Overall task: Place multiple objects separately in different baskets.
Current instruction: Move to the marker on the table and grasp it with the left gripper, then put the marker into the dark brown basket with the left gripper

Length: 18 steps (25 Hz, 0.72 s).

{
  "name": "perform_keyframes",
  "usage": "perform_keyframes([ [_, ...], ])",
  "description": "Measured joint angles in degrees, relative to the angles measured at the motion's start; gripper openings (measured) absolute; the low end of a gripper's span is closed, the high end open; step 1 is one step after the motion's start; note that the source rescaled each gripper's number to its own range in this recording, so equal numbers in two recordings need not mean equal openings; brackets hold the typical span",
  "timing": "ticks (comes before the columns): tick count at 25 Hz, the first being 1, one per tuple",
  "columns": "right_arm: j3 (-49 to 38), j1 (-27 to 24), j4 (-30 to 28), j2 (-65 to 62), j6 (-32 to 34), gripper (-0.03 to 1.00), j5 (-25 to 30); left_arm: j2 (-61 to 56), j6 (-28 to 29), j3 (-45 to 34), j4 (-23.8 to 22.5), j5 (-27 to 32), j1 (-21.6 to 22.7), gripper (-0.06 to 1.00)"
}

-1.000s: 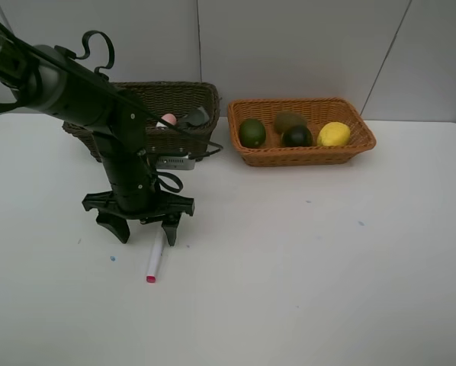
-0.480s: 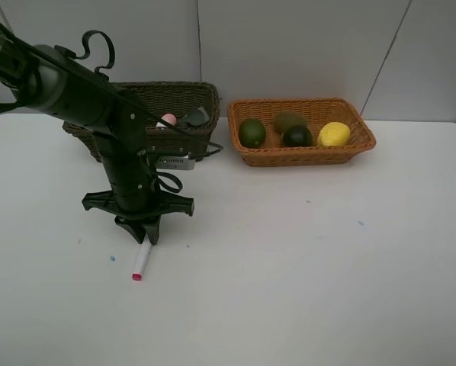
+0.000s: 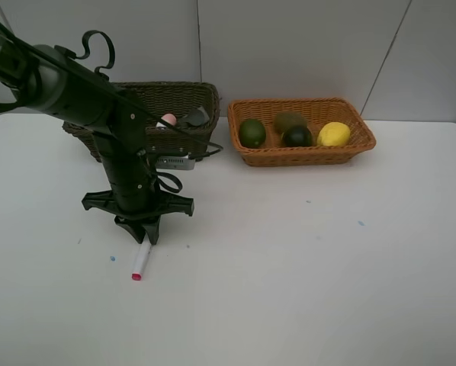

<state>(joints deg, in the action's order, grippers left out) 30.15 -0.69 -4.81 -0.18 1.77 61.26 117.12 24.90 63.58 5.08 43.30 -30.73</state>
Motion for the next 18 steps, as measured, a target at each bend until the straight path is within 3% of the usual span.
perform_keyframes([
  [12,0.0,0.0,0.0,0.0,0.0,0.99,0.0,-3.57,-1.0,0.0,-0.4,0.1,0.0,0.19],
  [18,0.0,0.0,0.0,0.0,0.0,0.99,0.0,-12.23,-1.26,5.88,-1.63,5.12,1.08,0.19],
])
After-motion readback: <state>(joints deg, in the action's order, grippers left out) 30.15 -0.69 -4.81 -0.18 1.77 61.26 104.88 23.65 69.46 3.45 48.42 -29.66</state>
